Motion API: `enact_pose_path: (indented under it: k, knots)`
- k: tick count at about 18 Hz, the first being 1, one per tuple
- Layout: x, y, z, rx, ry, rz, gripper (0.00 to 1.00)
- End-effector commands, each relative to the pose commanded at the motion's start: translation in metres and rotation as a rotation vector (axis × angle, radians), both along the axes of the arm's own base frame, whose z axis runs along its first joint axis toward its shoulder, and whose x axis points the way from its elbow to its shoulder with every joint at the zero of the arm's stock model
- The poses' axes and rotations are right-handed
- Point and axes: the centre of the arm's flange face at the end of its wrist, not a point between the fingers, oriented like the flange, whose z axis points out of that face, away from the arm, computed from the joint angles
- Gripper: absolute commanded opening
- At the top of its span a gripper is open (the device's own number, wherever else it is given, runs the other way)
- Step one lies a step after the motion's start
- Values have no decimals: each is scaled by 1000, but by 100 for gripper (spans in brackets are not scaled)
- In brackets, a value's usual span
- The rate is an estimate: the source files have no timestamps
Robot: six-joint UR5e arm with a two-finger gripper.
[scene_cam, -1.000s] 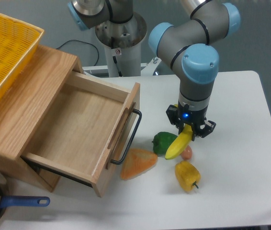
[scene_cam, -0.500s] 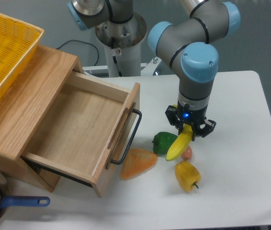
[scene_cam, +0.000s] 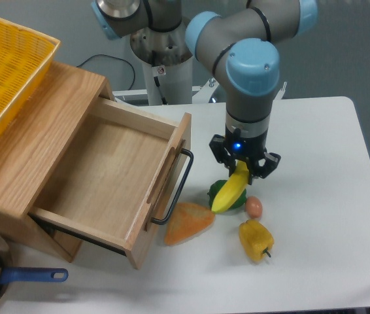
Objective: Place the banana in the top drawer
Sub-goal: 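Lift the banana and carry it over the open wooden drawer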
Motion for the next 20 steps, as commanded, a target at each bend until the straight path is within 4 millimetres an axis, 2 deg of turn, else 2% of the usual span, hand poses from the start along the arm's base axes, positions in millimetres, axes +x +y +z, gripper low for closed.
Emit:
enact_pose_path:
  k: [7, 9, 11, 16, 20]
  knots:
    - [29, -20, 47, -24, -43, -10, 37]
    - [33, -23, 51, -25, -53, -9, 37]
    - [41, -28, 64, -10, -61, -9, 37]
    - [59, -33, 83, 32, -99, -14, 37]
    - [80, -39, 97, 39, -119, -26, 37]
